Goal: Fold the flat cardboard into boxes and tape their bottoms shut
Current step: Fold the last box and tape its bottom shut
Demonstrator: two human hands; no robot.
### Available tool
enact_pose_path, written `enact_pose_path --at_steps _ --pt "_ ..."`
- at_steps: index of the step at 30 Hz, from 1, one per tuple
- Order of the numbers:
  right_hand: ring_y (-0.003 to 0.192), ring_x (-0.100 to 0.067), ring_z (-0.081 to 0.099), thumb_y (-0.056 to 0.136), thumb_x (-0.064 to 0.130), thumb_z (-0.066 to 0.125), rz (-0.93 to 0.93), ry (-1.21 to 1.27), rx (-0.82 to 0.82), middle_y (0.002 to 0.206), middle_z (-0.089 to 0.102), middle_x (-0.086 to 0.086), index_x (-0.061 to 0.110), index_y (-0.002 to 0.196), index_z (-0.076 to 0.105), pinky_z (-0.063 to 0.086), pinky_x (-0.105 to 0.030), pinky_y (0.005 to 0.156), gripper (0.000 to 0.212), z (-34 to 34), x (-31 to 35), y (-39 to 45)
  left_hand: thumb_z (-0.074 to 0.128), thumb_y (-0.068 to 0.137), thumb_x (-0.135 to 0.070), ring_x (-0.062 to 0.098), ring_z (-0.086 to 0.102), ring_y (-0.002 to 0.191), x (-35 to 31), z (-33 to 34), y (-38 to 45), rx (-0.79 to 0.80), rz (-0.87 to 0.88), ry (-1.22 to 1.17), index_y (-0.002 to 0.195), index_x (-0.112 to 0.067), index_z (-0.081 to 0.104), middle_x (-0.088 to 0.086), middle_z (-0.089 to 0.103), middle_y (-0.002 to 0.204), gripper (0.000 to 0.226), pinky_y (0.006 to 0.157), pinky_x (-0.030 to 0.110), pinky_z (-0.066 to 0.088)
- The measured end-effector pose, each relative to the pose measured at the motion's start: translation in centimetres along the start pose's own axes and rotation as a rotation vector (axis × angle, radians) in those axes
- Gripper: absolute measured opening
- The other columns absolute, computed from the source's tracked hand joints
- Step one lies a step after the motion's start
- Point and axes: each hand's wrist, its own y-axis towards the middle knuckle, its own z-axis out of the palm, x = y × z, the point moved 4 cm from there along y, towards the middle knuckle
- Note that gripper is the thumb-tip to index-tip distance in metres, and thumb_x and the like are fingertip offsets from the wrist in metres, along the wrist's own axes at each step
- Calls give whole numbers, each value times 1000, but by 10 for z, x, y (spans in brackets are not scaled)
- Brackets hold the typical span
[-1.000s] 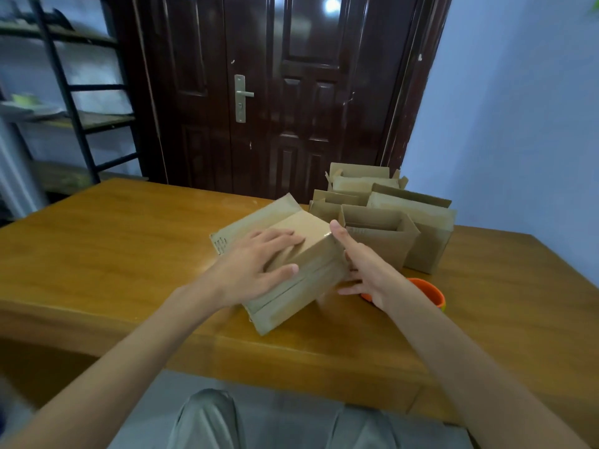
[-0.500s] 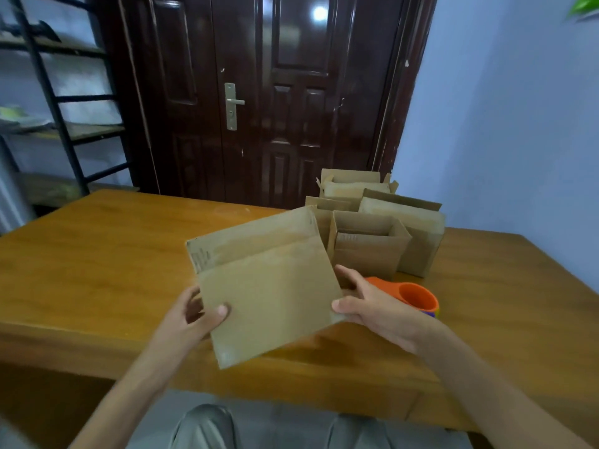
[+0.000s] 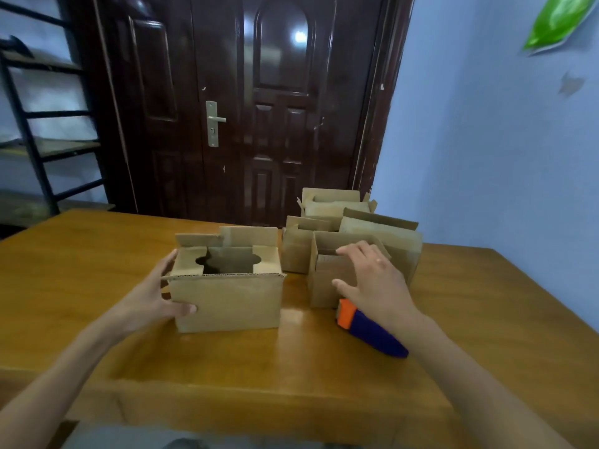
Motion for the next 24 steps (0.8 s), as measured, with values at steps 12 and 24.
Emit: enact_pose_path --at_steps 12,24 --pt "92 -12 66 103 32 64 -124 4 265 98 69 9 35 104 65 60 -33 78 3 33 57 58 93 77 -15 30 64 123 24 -39 41 10 -163 158 143 -20 54 7 68 131 77 104 45 53" --pt "80 -17 66 104 28 60 -201 -8 182 89 68 4 28 103 65 63 -39 73 5 72 147 91 91 74 -24 27 57 130 39 -81 24 -249 -155 -4 143 -23 50 -14 61 122 80 103 44 51"
